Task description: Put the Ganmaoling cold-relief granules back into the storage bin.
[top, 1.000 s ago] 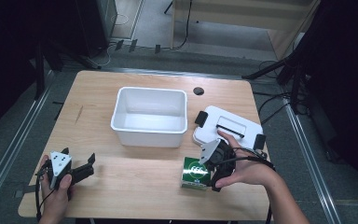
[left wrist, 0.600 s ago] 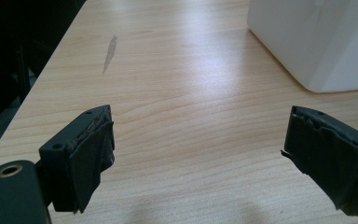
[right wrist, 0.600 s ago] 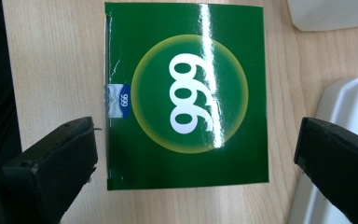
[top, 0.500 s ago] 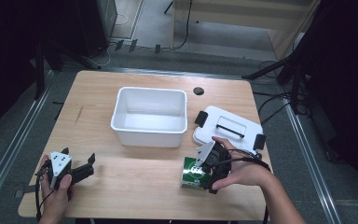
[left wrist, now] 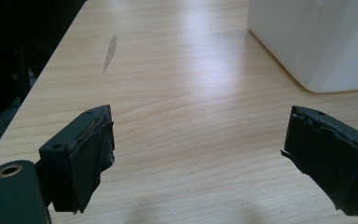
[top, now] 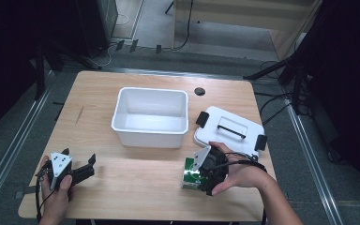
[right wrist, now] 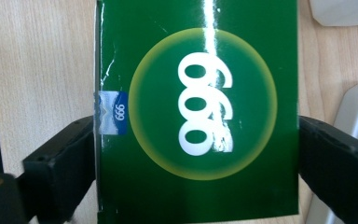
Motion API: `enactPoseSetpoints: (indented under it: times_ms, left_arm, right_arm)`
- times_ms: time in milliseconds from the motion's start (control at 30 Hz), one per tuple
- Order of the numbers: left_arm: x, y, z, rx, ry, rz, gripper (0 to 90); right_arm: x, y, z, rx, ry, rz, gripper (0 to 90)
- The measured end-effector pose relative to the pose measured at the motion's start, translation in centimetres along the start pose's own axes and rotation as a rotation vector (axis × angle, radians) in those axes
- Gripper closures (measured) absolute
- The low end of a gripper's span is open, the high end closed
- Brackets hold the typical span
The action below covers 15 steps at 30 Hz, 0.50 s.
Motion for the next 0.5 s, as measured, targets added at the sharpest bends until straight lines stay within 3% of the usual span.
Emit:
enactPoseSetpoints:
  times_ms: [433, 500]
  left_arm:
    - [0.00, 0.00, 0.01, -0.002, -0.001, -0.002, 9.0]
    - [-0.01, 0.00, 0.00, -0.001, -0.001, -0.001, 9.0]
  right_arm:
    - [0.18, -0.05, -0.42, -0.018, 0.018, -0.002, 15.3]
    - [0.12, -0.04, -0.27, -0.012, 0.016, 0.021, 15.9]
Point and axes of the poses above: each handheld gripper's, and its own axes: z roughly backward along the jaws, y roughly out of its top, x roughly to its right, the point moved 1 cm from there along -z, roughly forward along the jaws, and after that the axes turned 11 degrees about y, right-handed, at the moved point
